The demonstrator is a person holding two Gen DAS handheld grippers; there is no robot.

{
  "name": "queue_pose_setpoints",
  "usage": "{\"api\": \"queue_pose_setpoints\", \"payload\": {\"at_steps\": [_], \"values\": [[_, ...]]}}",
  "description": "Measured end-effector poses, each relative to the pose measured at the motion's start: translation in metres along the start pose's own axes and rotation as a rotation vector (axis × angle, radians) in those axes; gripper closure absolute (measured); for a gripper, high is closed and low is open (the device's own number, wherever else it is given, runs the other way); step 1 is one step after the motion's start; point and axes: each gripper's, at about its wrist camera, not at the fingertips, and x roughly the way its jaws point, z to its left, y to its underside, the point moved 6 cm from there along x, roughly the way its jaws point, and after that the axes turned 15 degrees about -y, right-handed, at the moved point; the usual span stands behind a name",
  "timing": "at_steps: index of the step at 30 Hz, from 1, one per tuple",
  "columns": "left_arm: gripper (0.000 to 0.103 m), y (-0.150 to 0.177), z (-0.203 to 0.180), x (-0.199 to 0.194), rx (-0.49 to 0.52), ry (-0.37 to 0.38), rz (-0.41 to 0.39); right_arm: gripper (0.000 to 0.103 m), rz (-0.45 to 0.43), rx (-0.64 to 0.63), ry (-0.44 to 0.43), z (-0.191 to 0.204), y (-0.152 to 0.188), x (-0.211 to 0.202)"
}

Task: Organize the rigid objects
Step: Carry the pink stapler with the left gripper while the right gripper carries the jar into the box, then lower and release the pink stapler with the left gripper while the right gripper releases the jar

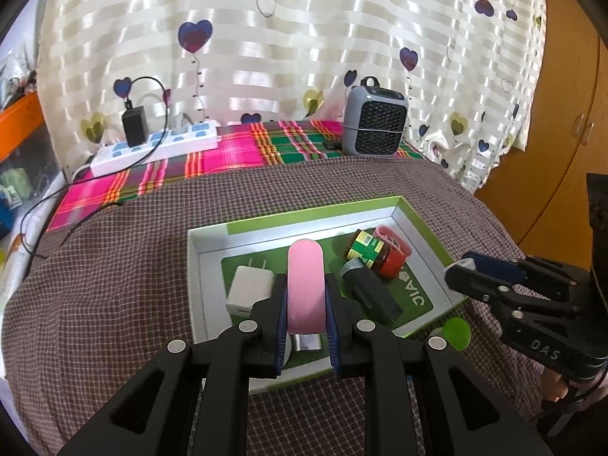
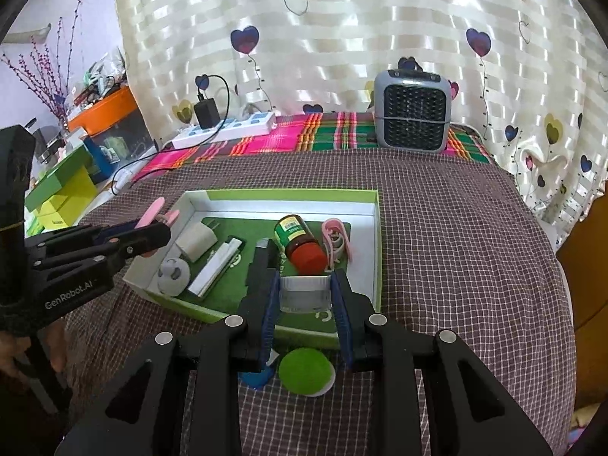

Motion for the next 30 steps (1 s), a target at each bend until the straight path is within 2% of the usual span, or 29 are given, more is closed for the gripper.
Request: {"api": "queue_pose_setpoints", "payload": {"at_steps": [19,30], "values": [[0.086,0.01,-0.022,0.035,0.027,0.045,0.072,0.074,0.092,-0.018,0.007,-0.008,0.009,0.039],[0.086,0.015,-0.032,0.045,0.047,0.056,0.096,0.074,0.116,-0.017,0.022,-0.015,0.013,0.048]]}}
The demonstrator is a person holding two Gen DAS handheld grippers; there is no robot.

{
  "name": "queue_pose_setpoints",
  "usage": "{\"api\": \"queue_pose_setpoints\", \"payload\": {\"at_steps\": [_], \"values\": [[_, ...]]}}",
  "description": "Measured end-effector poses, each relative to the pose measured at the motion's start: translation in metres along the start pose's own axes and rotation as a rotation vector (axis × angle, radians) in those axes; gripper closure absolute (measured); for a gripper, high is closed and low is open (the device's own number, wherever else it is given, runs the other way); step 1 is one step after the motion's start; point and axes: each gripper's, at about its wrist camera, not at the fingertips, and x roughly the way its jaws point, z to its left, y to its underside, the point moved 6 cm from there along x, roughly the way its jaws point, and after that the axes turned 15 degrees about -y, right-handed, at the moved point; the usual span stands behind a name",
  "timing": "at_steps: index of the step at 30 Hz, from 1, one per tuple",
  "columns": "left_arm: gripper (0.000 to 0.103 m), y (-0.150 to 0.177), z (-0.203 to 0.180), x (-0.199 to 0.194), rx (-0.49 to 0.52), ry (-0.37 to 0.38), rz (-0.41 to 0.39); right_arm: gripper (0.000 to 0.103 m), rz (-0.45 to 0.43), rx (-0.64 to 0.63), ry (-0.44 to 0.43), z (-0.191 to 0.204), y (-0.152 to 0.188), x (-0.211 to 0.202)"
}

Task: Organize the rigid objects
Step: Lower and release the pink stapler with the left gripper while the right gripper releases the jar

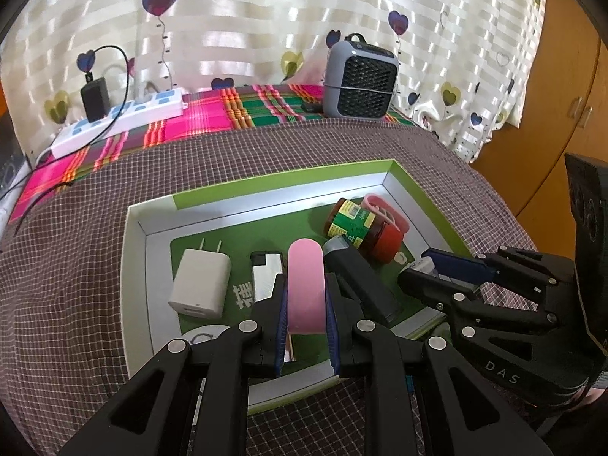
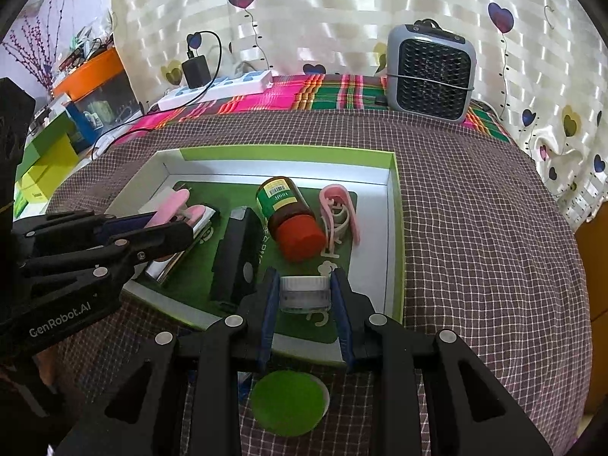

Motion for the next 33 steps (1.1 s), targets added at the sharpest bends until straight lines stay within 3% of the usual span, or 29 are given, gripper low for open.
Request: {"api": "queue_pose_setpoints", "payload": {"at_steps": [33], "values": [[0.086,0.007,-0.009,0.014,0.038,-0.001,0.043,0.074,-0.008,-0.004,0.011,0.0,0.001,0.0]]}}
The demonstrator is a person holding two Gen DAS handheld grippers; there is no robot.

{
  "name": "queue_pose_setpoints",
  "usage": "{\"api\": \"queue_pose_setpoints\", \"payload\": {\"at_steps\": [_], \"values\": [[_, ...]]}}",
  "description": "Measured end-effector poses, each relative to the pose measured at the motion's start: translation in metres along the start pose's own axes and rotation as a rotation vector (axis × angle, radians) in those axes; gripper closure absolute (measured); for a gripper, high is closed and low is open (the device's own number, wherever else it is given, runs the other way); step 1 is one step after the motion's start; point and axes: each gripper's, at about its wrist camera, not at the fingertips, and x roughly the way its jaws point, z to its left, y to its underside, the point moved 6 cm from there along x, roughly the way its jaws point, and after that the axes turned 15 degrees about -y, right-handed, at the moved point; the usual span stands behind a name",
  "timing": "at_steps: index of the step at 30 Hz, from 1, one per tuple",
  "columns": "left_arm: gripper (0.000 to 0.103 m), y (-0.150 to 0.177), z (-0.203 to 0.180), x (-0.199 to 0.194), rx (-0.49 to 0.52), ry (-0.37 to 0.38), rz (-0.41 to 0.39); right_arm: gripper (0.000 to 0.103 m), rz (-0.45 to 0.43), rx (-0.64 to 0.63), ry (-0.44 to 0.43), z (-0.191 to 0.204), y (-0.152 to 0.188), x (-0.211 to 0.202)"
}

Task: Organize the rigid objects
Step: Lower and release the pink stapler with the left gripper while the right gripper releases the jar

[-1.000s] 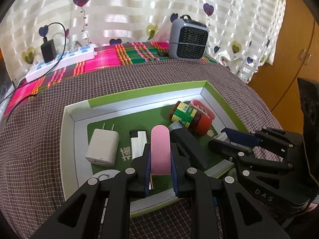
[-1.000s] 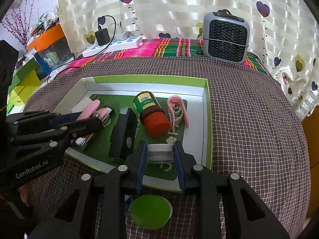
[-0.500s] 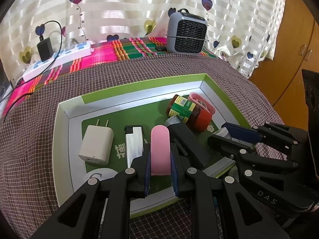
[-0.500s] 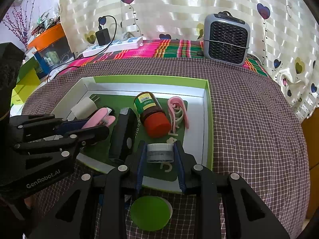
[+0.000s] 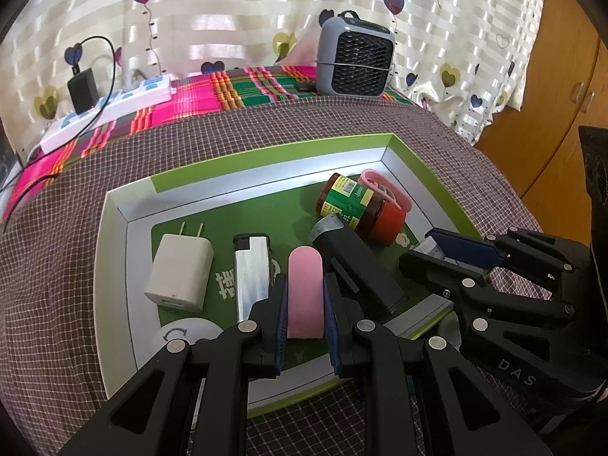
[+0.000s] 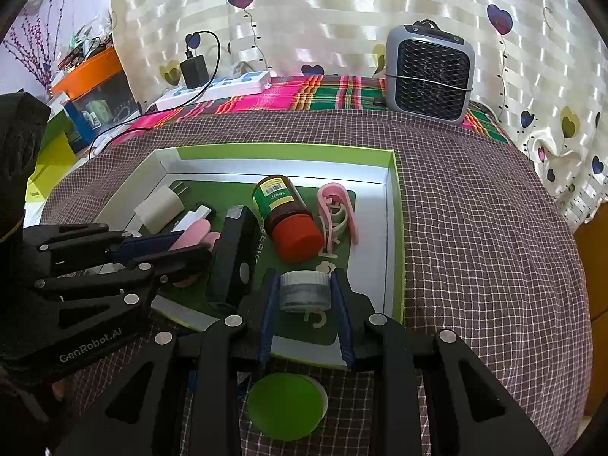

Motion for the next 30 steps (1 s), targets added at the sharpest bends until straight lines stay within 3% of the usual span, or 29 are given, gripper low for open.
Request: {"api": "queue_pose_setpoints", "payload": {"at_steps": [8,18,30], "values": [[0.079,0.001,-0.002,-0.004,0.01,-0.005,-0.005,0.074,-0.007,0.009,0.011,-0.003,0.0,-0.002],[0.073,0.004,-0.002,-0.018,0.002,-0.012,-0.024,0.066,-0.023,0.011,0.031,-0.002,0.002,-0.01],[0.072,0.013,0.0,-0.05,-0.018,-0.018,-0.069,0.066,-0.069,-0.001,0.038,0.01,0.007,-0.036]]}}
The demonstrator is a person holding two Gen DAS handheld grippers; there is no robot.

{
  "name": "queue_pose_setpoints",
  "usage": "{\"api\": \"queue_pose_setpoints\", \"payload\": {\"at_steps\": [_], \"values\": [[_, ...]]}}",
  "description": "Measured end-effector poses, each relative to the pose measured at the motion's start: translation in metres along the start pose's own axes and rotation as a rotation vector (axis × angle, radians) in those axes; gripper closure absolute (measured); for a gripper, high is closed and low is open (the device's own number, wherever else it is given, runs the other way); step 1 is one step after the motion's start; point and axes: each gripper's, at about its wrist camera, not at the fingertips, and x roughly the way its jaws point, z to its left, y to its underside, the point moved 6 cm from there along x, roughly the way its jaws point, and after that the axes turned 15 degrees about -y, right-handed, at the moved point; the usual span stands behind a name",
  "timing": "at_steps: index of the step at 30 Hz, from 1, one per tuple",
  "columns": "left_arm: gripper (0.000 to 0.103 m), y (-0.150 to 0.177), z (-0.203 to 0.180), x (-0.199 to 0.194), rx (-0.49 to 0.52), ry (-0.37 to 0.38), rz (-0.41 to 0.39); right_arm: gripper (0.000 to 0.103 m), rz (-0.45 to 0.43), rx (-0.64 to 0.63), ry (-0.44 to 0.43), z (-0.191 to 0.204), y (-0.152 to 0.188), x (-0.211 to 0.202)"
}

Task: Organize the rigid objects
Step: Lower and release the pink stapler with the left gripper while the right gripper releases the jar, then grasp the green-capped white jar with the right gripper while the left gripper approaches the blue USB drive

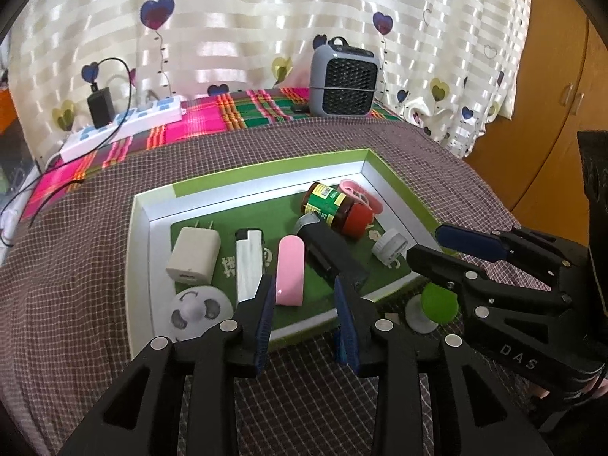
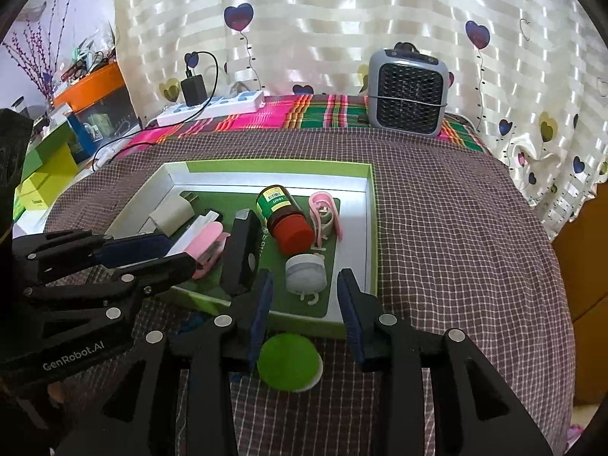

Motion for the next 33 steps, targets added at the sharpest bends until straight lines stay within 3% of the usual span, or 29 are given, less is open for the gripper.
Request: {"api": "queue_pose_setpoints", "payload": {"at_steps": [17,21,33], "values": [[0.07,0.032,0.006,-0.037,-0.029,-0.021,-0.031,0.065,-0.049,0.014,0.003,0.01,0.019,-0.035],[0.066,0.039,0.005,-0.039,-0.026,-0.023,-0.029,0.05,-0.048,0.021,0.013,0.008,0.028,-0.04],[0.061,0.067,0.017,-0.033,-0.095,0.038,0.011,0.05,-0.028,0.082,0.015,-0.003,0.056,-0.045]]}}
